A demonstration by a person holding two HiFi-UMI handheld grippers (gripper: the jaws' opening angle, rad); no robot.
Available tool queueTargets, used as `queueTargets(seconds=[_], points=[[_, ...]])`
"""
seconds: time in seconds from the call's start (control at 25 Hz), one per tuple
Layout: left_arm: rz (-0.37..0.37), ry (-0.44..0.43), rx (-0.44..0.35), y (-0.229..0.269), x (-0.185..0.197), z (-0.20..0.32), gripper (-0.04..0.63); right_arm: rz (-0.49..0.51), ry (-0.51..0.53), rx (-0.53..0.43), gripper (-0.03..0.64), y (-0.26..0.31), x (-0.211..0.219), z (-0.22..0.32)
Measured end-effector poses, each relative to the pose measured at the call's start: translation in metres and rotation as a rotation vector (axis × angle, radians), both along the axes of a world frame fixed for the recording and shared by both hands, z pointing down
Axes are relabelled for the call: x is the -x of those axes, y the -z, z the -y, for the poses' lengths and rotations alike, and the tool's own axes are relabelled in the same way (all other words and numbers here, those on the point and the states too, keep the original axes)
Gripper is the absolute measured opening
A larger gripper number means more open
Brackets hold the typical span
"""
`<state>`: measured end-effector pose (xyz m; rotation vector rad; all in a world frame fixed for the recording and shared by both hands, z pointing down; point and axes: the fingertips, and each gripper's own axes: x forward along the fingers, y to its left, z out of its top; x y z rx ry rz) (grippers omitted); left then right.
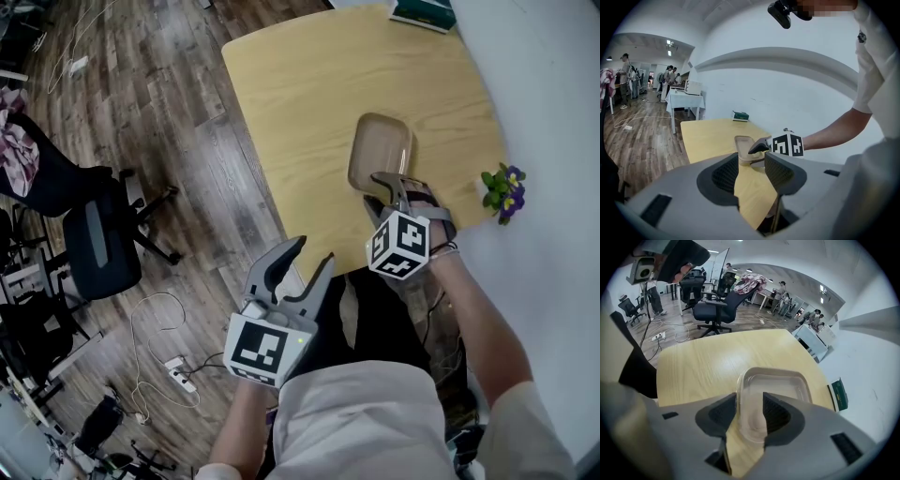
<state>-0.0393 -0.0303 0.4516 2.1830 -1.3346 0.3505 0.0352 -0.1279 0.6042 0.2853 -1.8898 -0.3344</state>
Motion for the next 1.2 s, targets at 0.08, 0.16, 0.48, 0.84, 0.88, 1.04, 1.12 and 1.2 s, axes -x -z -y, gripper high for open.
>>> queueTargets(seconds=[0.08,0.16,0.48,0.84,0.88,1.04,1.12,1.2], points=[[-0.001,-0.003,-0.001,0.0,0.0,0.001,0.163,-0.001,0.0,0.024,0.179,0.0,0.0,-0.001],[-0.002,-0.005,-0.003,0.0,0.0,0.002,0.163,0.003,0.002,0.048,0.179,0.0,-0.001,-0.001],[-0.011,0.004,0.001,-0.002,-0.002,-0.001,0.163,0.006,0.003,0.13,0.17,0.003,-0.001,0.0],[-0.021,0.011,0.004,-0.005,-0.008,-0.003,0.163,0.042,-0.025,0.277,0.156,0.008,0.0,0.001],[-0.022,0.011,0.004,-0.005,-0.009,-0.003,0.163,0.042,-0.025,0.291,0.155,0.008,0.0,0.001],[-0.027,0.011,0.004,-0.005,-0.011,0.0,0.163,0.036,-0.028,0.356,0.149,0.009,-0.001,0.002],[-0.028,0.013,0.003,-0.005,-0.01,0.001,0.163,0.032,-0.027,0.384,0.146,0.009,0.0,0.003],[-0.027,0.014,0.002,-0.005,-0.009,0.002,0.163,0.029,-0.023,0.407,0.14,0.01,0.0,0.003]])
